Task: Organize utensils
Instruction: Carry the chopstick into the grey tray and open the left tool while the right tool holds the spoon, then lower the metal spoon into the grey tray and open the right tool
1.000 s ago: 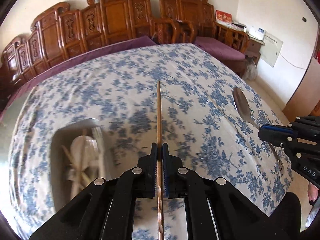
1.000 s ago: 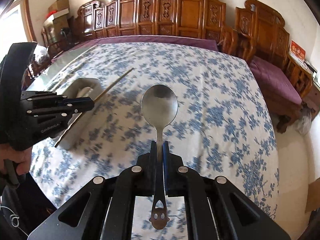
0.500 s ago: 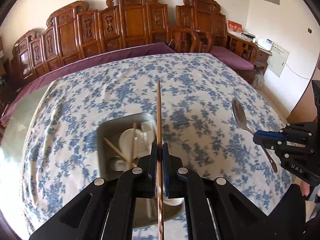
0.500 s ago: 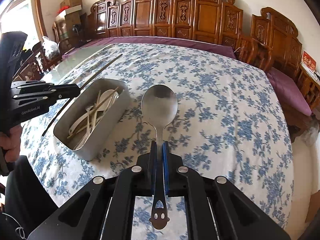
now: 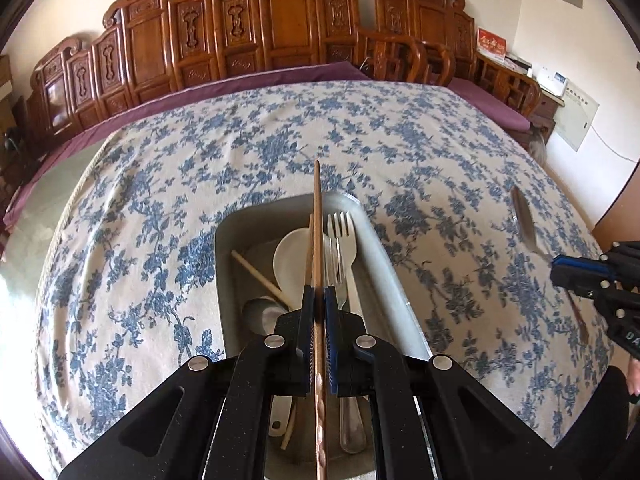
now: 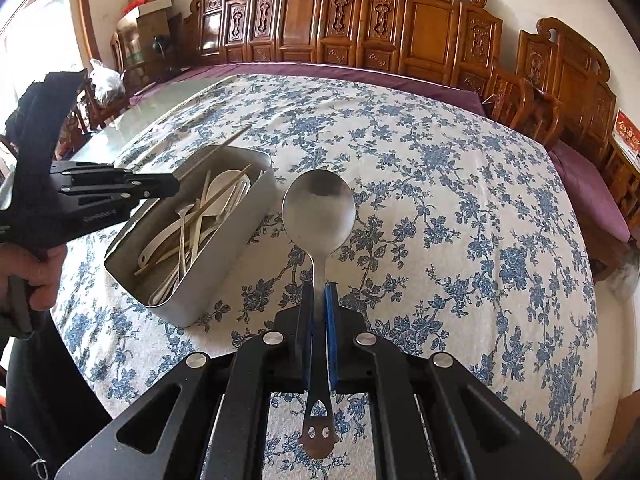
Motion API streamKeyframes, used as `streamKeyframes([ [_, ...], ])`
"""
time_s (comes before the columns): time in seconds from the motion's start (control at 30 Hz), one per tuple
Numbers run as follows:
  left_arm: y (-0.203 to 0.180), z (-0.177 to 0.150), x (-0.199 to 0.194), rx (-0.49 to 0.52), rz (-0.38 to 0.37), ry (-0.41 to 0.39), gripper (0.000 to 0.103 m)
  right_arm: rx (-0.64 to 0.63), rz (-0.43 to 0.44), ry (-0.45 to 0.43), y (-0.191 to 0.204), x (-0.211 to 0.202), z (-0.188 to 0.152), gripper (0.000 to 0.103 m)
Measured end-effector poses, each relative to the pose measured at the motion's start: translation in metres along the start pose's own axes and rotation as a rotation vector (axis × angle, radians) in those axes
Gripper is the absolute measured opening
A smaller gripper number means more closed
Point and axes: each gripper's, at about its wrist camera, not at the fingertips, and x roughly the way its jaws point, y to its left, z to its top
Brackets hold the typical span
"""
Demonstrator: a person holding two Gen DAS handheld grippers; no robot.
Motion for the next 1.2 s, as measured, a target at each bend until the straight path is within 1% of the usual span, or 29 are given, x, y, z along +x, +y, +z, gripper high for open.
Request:
streamKeyframes([
  [0.2,0.001,-0.008,0.017,0.005,-0.005,0.028,0.004,-0.003,-0.001,0.003,0.000,0.004,0.000,0.007],
  [0.5,0.003,-0.012,0.025,-0.008,-0.020,0.045,0.005,-0.012,0.010,-0.001,0.008,0.011,0.008,0.007],
  [0.67,0.007,-0.012,0.018,-0.016,-0.024,0.035,0.006,-0.024,0.026,-0.007,0.020,0.014,0.015,0.007],
  [0.73,0.010,-0.012,0.012,-0.017,-0.015,0.020,0.014,-0.027,0.033,-0.011,0.026,0.014,0.018,0.007],
  [0.77,0.012,-0.012,0.009,-0.017,-0.011,0.014,0.015,-0.029,0.038,-0.013,0.029,0.015,0.020,0.007],
  [1.07,0.043,-0.010,-0.023,-0.039,0.036,-0.044,0.016,-0.061,0.092,-0.031,0.067,0.025,0.049,0.007],
  [1.2,0.060,-0.012,-0.031,-0.056,0.054,-0.054,0.016,-0.069,0.116,-0.029,0.086,0.035,0.062,0.007],
])
